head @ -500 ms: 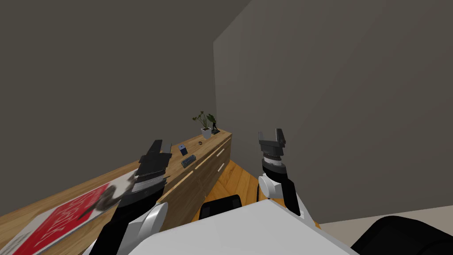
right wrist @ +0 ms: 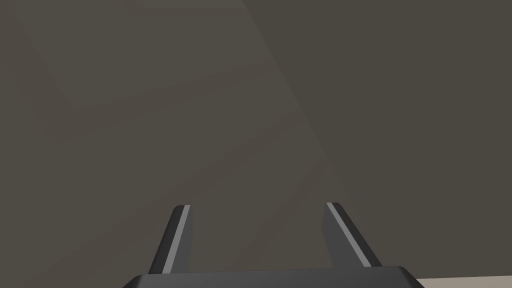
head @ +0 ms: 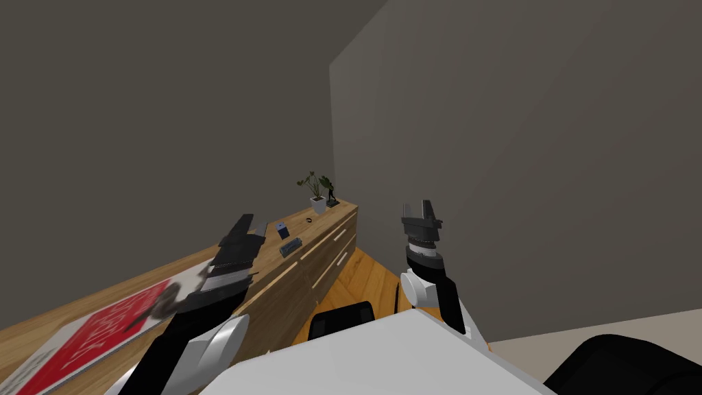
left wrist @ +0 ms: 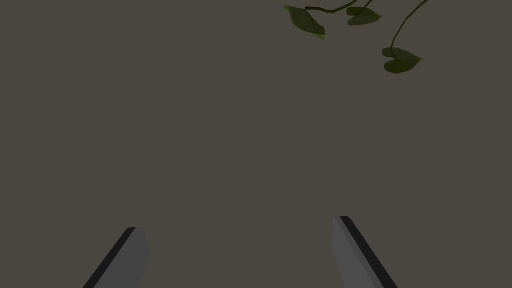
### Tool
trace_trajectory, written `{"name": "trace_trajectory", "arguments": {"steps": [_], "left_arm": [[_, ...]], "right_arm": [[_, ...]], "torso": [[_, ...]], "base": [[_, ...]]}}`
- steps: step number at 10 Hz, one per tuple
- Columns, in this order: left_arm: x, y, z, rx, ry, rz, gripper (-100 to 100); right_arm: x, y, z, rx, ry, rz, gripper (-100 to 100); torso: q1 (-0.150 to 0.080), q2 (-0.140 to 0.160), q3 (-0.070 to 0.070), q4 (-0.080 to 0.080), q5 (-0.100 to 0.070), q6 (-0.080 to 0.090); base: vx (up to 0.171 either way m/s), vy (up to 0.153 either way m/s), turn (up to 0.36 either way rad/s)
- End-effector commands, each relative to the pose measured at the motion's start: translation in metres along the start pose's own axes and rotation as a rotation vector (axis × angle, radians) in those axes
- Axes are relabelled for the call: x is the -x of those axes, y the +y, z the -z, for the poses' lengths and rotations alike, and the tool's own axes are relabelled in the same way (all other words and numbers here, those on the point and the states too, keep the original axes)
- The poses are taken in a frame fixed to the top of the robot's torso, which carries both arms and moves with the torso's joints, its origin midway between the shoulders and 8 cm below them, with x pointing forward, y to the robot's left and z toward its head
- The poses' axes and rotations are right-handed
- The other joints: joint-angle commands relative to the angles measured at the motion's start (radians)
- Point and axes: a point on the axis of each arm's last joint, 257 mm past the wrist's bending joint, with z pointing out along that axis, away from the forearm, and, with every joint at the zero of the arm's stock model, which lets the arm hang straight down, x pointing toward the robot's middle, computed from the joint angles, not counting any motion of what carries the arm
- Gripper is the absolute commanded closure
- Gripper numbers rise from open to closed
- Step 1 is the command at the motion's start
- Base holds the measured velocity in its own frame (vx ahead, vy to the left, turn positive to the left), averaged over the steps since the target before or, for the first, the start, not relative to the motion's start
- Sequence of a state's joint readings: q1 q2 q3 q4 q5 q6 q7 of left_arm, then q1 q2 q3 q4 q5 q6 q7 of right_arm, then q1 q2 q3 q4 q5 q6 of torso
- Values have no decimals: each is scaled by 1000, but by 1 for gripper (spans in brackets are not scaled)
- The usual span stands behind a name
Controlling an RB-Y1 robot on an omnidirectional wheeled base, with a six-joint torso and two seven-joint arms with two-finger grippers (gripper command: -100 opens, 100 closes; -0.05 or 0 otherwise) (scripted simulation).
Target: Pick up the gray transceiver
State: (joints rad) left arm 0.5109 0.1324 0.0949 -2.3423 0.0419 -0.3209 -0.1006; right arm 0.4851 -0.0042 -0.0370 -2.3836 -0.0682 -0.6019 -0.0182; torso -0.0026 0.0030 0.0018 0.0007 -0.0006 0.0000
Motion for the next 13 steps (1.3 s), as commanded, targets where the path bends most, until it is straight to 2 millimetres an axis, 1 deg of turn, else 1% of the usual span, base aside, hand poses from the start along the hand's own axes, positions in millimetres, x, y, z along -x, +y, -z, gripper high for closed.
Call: {"name": "trace_trajectory", "arguments": {"steps": [1, 2, 3, 4, 5, 6, 7, 8, 10, 11, 12, 13], "left_arm": [[2, 12, -3, 39, 22, -4, -100], [7, 16, -7, 55, 37, -6, -100], [6, 22, -7, 78, 41, -7, -100], [11, 28, -10, 98, 56, -9, -100], [11, 34, -10, 120, 57, -10, -100], [17, 38, -14, 136, 71, -11, -100], [17, 46, -13, 166, 72, -12, -100], [24, 50, -18, 183, 83, -12, -100], [24, 58, -16, 215, 85, -13, -100], [32, 64, -21, 239, 94, -13, -100], [32, 70, -19, 264, 94, -14, -100], [41, 74, -24, 280, 101, -12, -100]], "right_arm": [[0, 0, 0, 0, 0, 0, 0], [0, 0, 0, 0, 0, 0, 0], [0, 0, 0, 0, 0, 0, 0], [0, 0, 0, 0, 0, 0, 0], [0, 0, 0, 0, 0, 0, 0], [0, 0, 0, 0, 0, 0, 0], [0, 0, 0, 0, 0, 0, 0], [0, 0, 0, 0, 0, 0, 0], [0, 0, 0, 0, 0, 0, 0], [0, 0, 0, 0, 0, 0, 0], [0, 0, 0, 0, 0, 0, 0], [0, 0, 0, 0, 0, 0, 0]], "torso": [[0, 0, 0, 0, 0, 0], [0, 0, 0, 0, 0, 0], [-1, 0, 0, 0, 0, 0], [0, 0, 0, 0, 0, 0], [0, 0, 0, 0, 0, 0], [0, -1, 0, 0, 0, 0], [0, -1, 0, 0, 0, 0], [0, -1, -1, 0, 0, 0], [0, -1, -1, 0, 0, 0], [1, -2, -1, 0, 0, 0], [1, -2, -1, 0, 0, 0], [1, -2, -1, 0, 0, 0]], "base": [[-38, -36, -4], [-41, -57, -7], [-38, -48, 1], [-40, -47, -5], [-32, -42, -1], [-36, -53, -9], [-27, -42, 1], [-35, -49, -10], [-19, -32, 0], [-16, -33, -14], [-17, -25, -2], [-26, -51, -13]]}}
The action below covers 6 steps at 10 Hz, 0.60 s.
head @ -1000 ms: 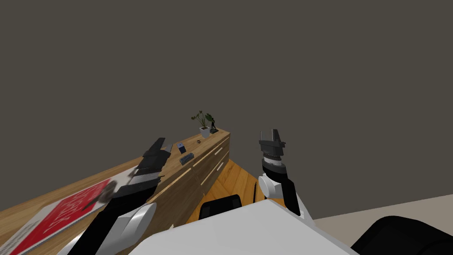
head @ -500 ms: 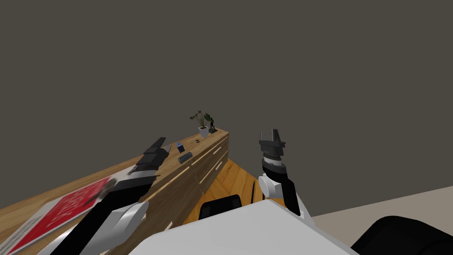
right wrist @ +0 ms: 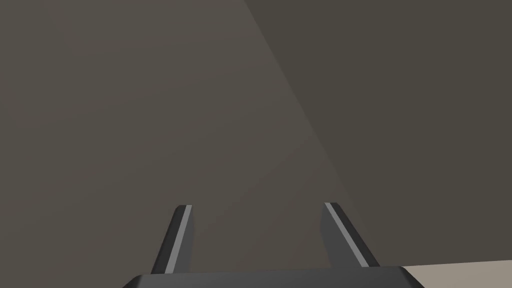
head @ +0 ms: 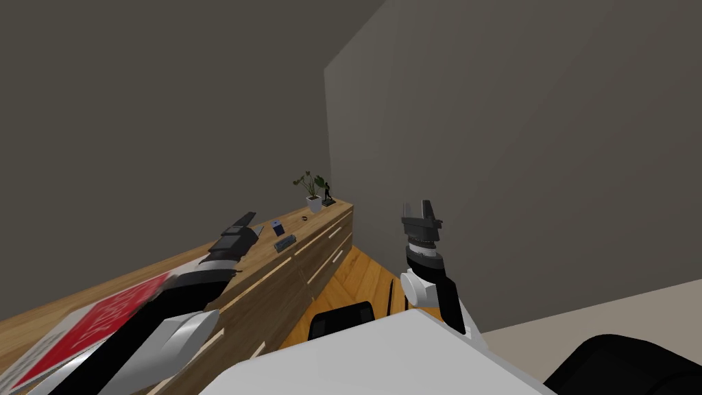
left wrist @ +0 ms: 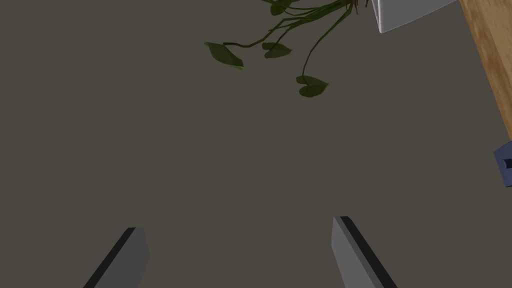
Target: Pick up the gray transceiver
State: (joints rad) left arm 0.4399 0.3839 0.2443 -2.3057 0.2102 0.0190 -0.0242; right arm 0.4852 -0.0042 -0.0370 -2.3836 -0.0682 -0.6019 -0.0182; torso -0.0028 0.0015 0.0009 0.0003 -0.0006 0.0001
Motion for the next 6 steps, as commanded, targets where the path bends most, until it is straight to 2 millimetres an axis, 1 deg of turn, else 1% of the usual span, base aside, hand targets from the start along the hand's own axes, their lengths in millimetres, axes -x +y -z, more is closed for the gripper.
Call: {"name": "trace_trajectory", "arguments": {"steps": [1, 2, 3, 5, 6], "left_arm": [[4, 9, -3, 40, 3, 3, -100], [4, 13, -3, 59, 4, 3, -100], [14, 16, -8, 80, 8, 7, -100], [14, 26, -7, 118, 8, 7, -100], [25, 29, -12, 143, 9, 13, -100]], "right_arm": [[0, 0, 0, 0, 0, 0, 0], [0, 0, 0, 0, 0, 0, 0], [0, 0, 0, 0, 0, 0, 0], [0, 0, 0, 0, 0, 0, 0], [0, 0, 0, 0, 0, 0, 0]], "torso": [[0, 0, 0, 0, 0, 0], [-1, 0, 0, 0, 0, 0], [1, -1, 0, 0, 0, 0], [1, -1, 0, 0, 0, 0], [1, -1, -1, 0, 0, 0]], "base": [[-27, -56, -6], [-11, -29, 1], [-7, -36, -21], [-10, -29, 0], [-13, -43, -17]]}}
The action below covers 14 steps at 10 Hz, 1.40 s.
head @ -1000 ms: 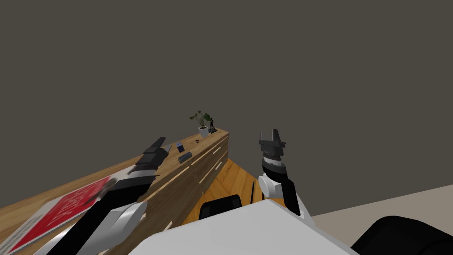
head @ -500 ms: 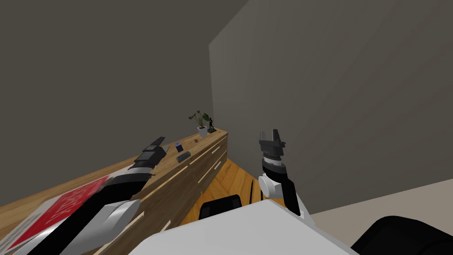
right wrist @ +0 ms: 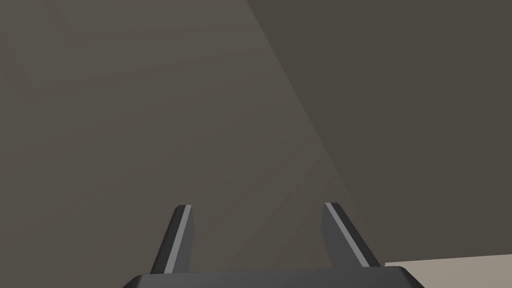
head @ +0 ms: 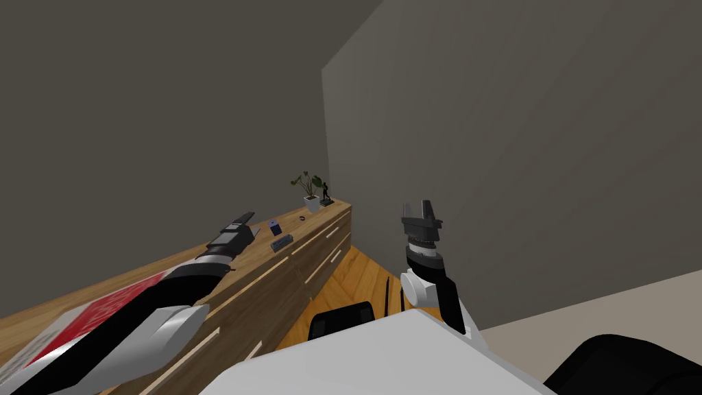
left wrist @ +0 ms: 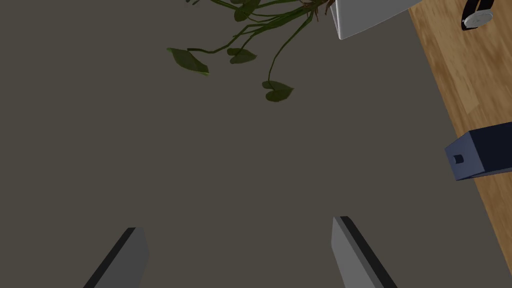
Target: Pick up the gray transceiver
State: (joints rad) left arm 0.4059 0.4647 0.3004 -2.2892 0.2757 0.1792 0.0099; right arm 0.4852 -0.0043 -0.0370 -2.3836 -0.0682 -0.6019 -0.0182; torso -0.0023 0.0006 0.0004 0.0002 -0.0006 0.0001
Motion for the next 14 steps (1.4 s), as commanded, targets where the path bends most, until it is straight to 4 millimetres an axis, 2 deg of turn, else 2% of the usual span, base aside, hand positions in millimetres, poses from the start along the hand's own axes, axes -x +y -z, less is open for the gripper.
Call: {"name": "trace_trajectory", "arguments": {"steps": [1, 2, 4, 5, 7, 8, 10, 11, 13, 14], "left_arm": [[6, 13, 0, 52, 0, 5, -100], [17, 13, -5, 69, 0, 14, -100], [17, 26, -4, 119, -2, 14, -100], [29, 26, -8, 139, -5, 25, -100], [29, 37, -6, 184, -7, 25, -100], [41, 38, -10, 207, -11, 38, -100], [42, 49, -7, 250, -14, 38, -100], [53, 48, -11, 270, -21, 54, -100], [54, 60, -7, 318, -24, 54, -100], [66, 61, -9, 344, -33, 73, -100]], "right_arm": [[0, 0, 0, 0, 0, 0, 0], [0, 0, 0, 0, 0, 0, 0], [0, 0, 0, 0, 0, 0, 0], [0, 0, 0, 0, 0, 0, 0], [0, 0, 0, 0, 0, 0, 0], [0, 0, 0, 0, 0, 0, 0], [0, 0, 0, 0, 0, 0, 0], [0, 0, 0, 0, 0, 0, 0], [0, 0, 0, 0, 0, 0, 0], [0, 0, 0, 0, 0, 0, 0]], "torso": [[0, 0, 0, 0, 0, 0], [0, 0, 0, 0, 0, 0], [-1, 0, 0, 0, 0, 0], [0, -1, 0, 0, 0, 0], [0, -1, 0, 0, 0, 0], [1, -1, 0, 0, 0, 0], [0, -1, 0, 0, 0, 0], [1, -1, 0, 0, 0, 0], [0, -1, -1, 0, 0, 0], [1, -1, -1, 0, 0, 0]], "base": [[-19, -42, -12], [-25, -50, -18], [-1, -40, 0], [8, -41, -20], [0, -31, -3], [1, -44, -19], [2, -31, -4], [5, -44, -26], [6, -31, -4], [17, -41, -25]]}}
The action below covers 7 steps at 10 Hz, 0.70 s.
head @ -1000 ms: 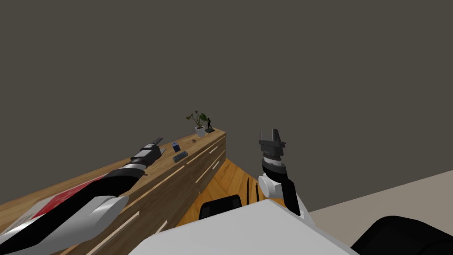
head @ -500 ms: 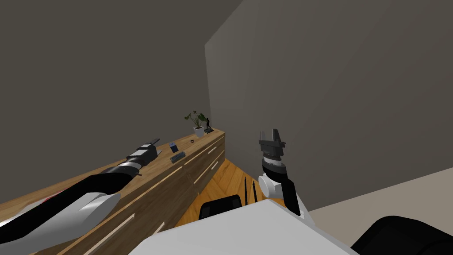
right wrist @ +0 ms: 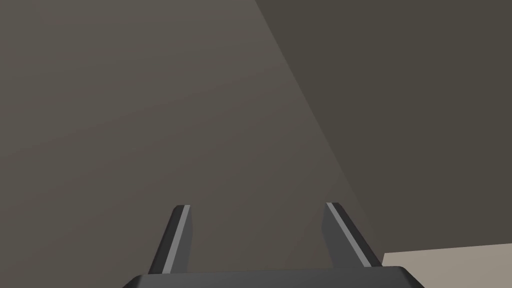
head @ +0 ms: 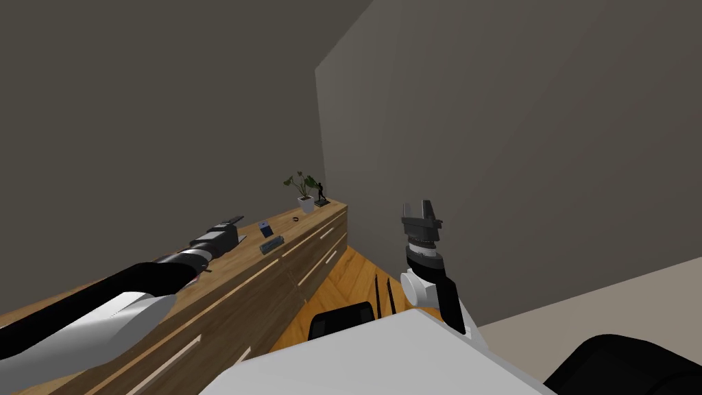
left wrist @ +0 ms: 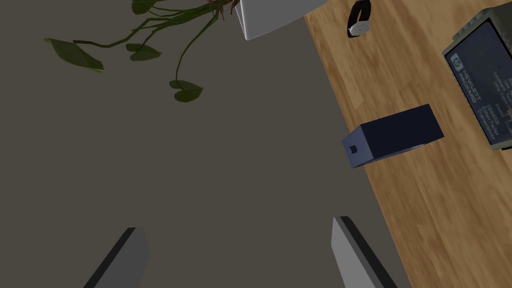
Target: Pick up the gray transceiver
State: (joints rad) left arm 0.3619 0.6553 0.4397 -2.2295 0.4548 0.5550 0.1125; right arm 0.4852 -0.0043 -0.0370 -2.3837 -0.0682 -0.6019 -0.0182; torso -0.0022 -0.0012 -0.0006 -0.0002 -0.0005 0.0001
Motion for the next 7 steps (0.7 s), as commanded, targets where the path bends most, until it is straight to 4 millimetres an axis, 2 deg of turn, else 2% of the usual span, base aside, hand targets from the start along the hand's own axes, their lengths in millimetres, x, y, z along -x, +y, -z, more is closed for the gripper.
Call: {"name": "trace_trajectory", "arguments": {"steps": [1, 2, 3, 5, 6, 7], "left_arm": [[7, 11, -1, 50, -8, 12, -100], [7, 13, -1, 61, -9, 12, -100], [19, 14, -3, 92, -17, 34, -100], [20, 24, -1, 130, -22, 34, -100], [31, 24, -2, 158, -31, 58, -100], [32, 32, -1, 190, -35, 59, -100]], "right_arm": [[0, 0, 0, 0, 0, 0, 0], [0, 0, 0, 0, 0, 0, 0], [0, 0, 0, 0, 0, 0, 0], [0, 0, 0, 0, 0, 0, 0], [0, 0, 0, 0, 0, 0, 0], [0, 0, 0, 0, 0, 0, 0]], "torso": [[0, 0, 0, 0, 0, 0], [0, 0, 0, 0, 0, 0], [1, 1, 0, 0, 0, 0], [0, 0, 0, 0, 0, 0], [1, 0, 0, 0, 0, 0], [0, 0, 0, 0, 0, 0]], "base": [[14, -41, -14], [4, -17, 5], [18, -28, -30], [11, -28, -5], [23, -37, -30], [23, -25, -17]]}}
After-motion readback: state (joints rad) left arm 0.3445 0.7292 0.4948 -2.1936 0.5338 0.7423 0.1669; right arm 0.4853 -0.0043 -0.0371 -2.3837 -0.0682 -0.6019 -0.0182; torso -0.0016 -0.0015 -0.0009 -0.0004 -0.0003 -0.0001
